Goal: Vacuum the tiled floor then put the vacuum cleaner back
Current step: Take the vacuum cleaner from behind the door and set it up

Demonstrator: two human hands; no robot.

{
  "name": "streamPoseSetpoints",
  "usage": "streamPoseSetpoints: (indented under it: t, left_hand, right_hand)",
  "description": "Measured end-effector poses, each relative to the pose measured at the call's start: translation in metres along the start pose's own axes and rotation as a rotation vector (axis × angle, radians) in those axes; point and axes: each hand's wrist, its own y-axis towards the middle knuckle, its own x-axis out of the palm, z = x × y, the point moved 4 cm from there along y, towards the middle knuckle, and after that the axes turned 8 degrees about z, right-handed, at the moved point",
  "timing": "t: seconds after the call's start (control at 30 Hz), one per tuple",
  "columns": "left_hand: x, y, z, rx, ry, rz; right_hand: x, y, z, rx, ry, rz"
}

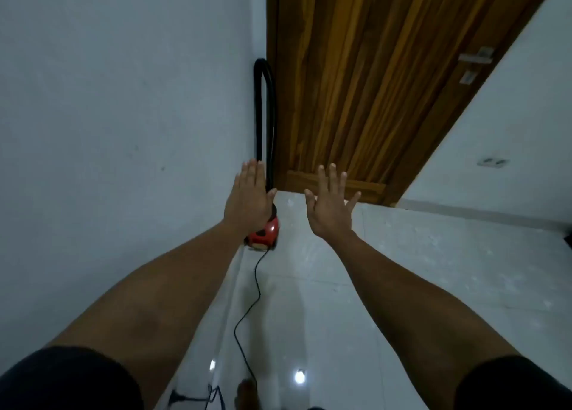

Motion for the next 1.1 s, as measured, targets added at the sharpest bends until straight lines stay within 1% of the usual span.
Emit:
streamPoseSetpoints:
  t: [0.1, 0.33, 0.47, 0.57, 0.73, 0.87, 0.97, 1.03, 1.1]
  left_hand:
    - [0.001, 0.014, -0.022, -0.019, 0.000, -0.025]
    - [0.019, 0.058, -0.054, -0.029, 0.016, -0.119]
    - [0.043, 0.100, -0.062, -0.036, -0.026, -0.127]
    - [0.074, 0.136, -0.071, -0.059, -0.046, -0.151]
    - [0.160, 0.203, -0.101, -0.155, -0.076, -0.238]
    - [0.258, 0.262, -0.138, -0.297, -0.077, -0.379]
    - [0.327, 0.300, -0.164, -0.312, -0.044, -0.464]
    - [0.385, 0.324, -0.188, -0.389, -0.051, -0.529]
    - [0.428, 0.334, -0.205, -0.437, -0.059, -0.556]
  right_hand:
    - [0.006, 0.020, -0.014, 0.020, -0.037, -0.015]
    - [0.027, 0.074, -0.028, 0.032, 0.015, -0.027]
    - [0.050, 0.122, -0.024, 0.047, 0.025, -0.040]
    - [0.078, 0.167, -0.016, 0.046, 0.047, -0.055]
    - [0.159, 0.261, 0.009, 0.092, 0.120, -0.135]
    - [0.257, 0.329, 0.045, 0.165, 0.186, -0.265]
    - [0.325, 0.364, 0.072, 0.188, 0.175, -0.354]
    - [0.384, 0.392, 0.089, 0.200, 0.178, -0.422]
    - [0.427, 0.410, 0.099, 0.224, 0.203, -0.453]
